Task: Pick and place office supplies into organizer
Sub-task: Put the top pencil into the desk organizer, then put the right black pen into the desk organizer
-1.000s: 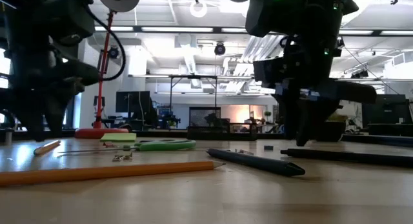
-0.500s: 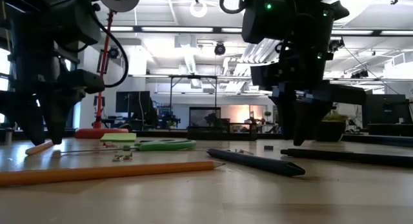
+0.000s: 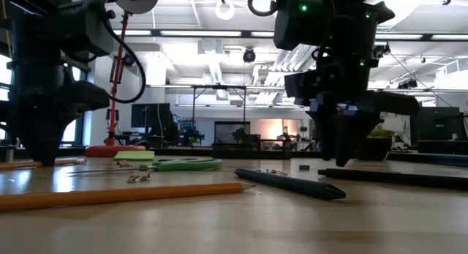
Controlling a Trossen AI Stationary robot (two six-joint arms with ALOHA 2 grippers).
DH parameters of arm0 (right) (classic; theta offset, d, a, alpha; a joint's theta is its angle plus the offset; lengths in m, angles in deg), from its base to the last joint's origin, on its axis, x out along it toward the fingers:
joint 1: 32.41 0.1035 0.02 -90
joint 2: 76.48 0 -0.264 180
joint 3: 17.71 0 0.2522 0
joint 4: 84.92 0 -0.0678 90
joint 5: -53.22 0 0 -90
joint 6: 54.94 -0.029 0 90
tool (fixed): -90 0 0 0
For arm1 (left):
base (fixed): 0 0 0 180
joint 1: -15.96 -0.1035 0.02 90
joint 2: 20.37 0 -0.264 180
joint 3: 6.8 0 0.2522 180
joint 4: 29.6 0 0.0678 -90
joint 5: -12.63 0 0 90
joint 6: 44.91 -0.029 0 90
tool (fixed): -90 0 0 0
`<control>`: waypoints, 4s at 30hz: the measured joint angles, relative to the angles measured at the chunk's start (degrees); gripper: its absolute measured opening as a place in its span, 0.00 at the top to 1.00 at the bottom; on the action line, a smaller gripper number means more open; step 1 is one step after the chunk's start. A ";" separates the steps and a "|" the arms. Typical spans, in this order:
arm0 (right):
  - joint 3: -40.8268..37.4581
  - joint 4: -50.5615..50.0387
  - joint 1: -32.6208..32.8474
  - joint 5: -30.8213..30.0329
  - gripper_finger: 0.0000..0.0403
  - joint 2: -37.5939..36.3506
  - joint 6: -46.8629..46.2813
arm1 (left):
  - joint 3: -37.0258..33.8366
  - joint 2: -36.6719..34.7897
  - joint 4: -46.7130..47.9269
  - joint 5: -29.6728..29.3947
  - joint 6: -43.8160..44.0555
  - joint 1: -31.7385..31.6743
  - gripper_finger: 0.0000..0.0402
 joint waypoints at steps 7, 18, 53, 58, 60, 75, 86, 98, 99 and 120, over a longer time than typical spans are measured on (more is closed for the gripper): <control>0.00 -5.41 0.04 0.27 0.67 -0.12 -4.23 | 3.09 0.06 -0.91 -4.56 -8.57 0.04 0.98; -0.15 -10.85 1.76 -11.46 0.67 -1.69 -25.03 | 11.38 -0.10 -13.41 -19.77 -34.48 0.83 1.00; -12.22 -3.10 5.75 -61.22 0.67 -23.36 -49.62 | 14.00 27.37 -109.27 -22.08 -84.06 -30.64 1.00; -18.30 4.81 4.86 -64.86 0.67 -27.35 -48.77 | 19.40 32.04 -109.51 -22.90 -86.64 -33.43 1.00; -20.74 9.37 4.39 -65.24 0.67 -28.58 -46.24 | 21.50 33.26 -109.11 -22.97 -86.71 -34.45 1.00; -25.97 18.42 3.78 -64.55 0.67 -30.51 -36.66 | 31.53 35.00 -89.15 -19.21 -85.77 -41.07 1.00; -25.97 18.70 3.76 -64.53 0.67 -30.51 -35.61 | 31.43 38.11 -86.54 -18.22 -82.37 -41.94 1.00; -25.97 18.70 3.78 -59.15 0.67 -30.51 -36.66 | 31.43 38.21 -79.22 -14.24 -80.80 -41.92 0.78; -25.97 18.71 3.78 -58.40 0.67 -30.51 -36.66 | 31.43 38.21 -78.85 -14.25 -80.75 -41.92 0.75; -25.94 19.76 3.93 -14.90 0.67 -30.49 -32.29 | 31.48 21.88 -57.70 -14.25 -85.12 -28.99 0.56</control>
